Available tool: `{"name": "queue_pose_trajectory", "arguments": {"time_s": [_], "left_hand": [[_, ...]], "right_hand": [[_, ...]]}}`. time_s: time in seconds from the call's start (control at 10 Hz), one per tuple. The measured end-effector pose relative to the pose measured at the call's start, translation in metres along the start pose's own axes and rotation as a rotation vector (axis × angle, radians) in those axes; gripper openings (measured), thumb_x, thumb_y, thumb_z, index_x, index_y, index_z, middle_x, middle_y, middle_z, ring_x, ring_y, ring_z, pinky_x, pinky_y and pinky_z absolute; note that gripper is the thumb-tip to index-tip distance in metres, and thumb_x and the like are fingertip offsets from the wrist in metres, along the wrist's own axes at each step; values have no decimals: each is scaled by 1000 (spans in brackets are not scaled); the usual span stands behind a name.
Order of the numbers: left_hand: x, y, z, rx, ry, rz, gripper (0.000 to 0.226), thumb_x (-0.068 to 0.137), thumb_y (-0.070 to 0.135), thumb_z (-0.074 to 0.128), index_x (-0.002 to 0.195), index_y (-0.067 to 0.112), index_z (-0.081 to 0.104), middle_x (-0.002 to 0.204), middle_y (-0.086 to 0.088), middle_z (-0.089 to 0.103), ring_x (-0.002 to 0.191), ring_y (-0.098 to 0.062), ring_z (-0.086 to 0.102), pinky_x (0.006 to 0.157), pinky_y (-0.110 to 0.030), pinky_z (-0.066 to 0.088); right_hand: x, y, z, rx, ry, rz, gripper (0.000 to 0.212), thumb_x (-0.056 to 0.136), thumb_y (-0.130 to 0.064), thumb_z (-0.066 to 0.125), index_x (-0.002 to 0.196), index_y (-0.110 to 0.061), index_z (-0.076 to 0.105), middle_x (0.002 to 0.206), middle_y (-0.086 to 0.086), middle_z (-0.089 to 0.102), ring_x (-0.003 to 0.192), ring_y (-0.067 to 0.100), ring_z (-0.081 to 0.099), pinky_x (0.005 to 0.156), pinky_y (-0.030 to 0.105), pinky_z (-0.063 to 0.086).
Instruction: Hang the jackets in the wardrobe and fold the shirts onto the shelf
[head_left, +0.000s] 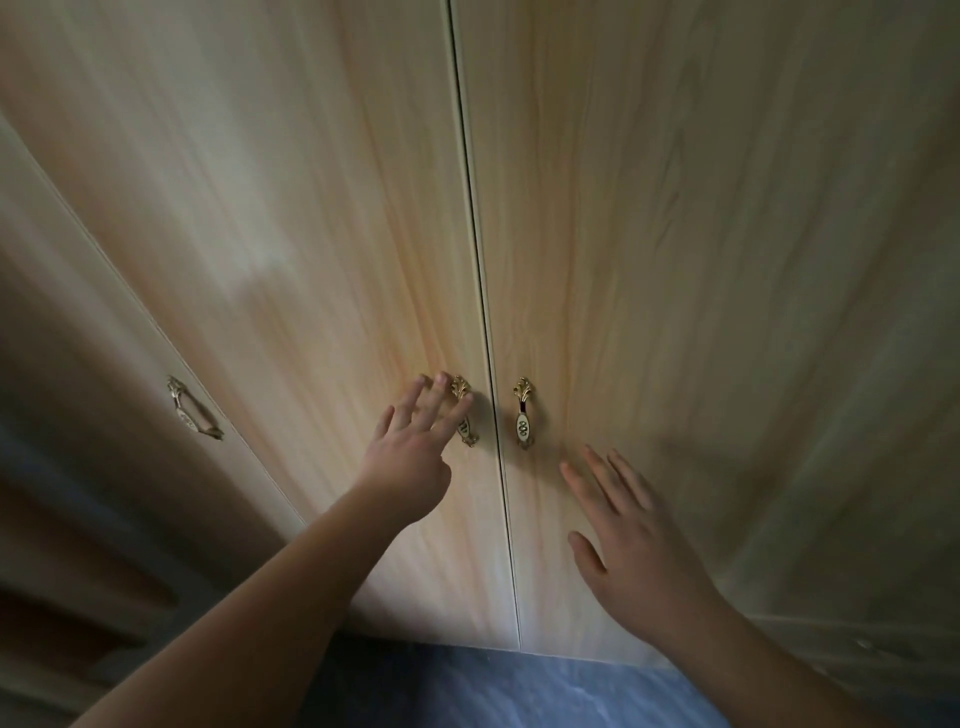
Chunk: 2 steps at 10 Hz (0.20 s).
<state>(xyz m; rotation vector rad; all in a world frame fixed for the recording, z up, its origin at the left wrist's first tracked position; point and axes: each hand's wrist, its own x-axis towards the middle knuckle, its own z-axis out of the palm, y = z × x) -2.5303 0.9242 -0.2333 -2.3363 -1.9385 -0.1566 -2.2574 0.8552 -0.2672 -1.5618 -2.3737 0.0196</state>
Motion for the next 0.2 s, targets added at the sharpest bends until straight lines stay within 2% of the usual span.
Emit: {"name": "queue_pose_trajectory", "arguments": {"time_s": [0.2], "left_hand": [[-42, 12, -13, 5, -41, 59, 83, 90, 22, 44, 154, 39, -6, 165, 2, -8, 151, -21, -12, 123, -46, 4]], "right_hand": [[-42, -21, -20, -43, 73, 7, 63, 94, -43, 39, 153, -26, 28, 160, 2, 27, 149, 23, 17, 121, 36, 16]]}}
